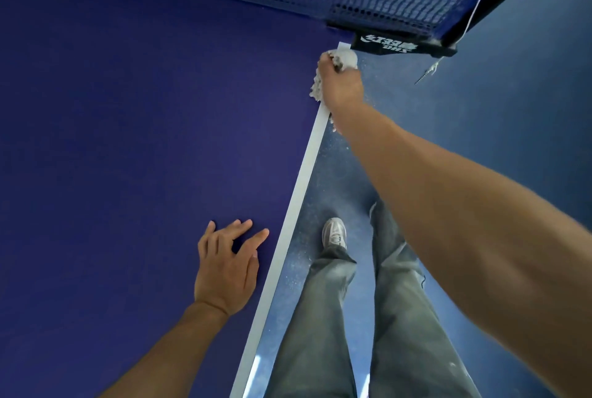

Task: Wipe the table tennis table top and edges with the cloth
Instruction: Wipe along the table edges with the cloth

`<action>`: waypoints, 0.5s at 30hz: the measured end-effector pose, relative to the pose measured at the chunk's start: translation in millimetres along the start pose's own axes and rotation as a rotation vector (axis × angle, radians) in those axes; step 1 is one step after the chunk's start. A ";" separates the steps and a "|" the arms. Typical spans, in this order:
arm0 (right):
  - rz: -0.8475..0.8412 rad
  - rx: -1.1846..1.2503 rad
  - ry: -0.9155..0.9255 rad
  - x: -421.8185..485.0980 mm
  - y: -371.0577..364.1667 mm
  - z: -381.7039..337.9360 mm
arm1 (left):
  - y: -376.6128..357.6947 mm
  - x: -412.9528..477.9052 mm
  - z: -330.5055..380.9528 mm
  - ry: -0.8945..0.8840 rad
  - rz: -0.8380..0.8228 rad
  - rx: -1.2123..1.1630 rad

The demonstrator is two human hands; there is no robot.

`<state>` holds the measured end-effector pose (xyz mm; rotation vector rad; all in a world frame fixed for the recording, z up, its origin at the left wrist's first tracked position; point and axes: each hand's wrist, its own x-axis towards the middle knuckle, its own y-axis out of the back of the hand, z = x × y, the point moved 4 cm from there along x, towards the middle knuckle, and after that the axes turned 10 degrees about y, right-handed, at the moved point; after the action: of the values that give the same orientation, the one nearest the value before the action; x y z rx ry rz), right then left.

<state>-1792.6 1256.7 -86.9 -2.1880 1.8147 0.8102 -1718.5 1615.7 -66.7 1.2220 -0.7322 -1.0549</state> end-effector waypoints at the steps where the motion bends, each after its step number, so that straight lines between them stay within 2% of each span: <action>1: 0.016 0.030 0.004 -7.1 -2.7 4.8 | 0.8 0.2 0.2 0.002 0.007 -0.001; 4: -0.022 0.052 -0.005 -50.9 -5.9 29.5 | 5.2 1.6 2.5 0.035 0.028 -0.028; 8: -0.132 0.053 -0.039 -96.2 7.4 66.6 | 10.7 23.0 15.8 0.176 0.046 -0.027; 11: -0.180 0.068 -0.061 -99.3 27.4 82.8 | 11.0 63.0 37.4 0.223 0.027 0.014; 15: -0.159 0.133 -0.103 -83.2 69.4 84.3 | 13.8 142.9 81.6 0.191 0.022 -0.010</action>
<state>-1891.6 1350.7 -100.7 -2.1327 1.5765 0.7318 -1735.5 1452.6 -47.5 1.2831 -0.5911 -0.9083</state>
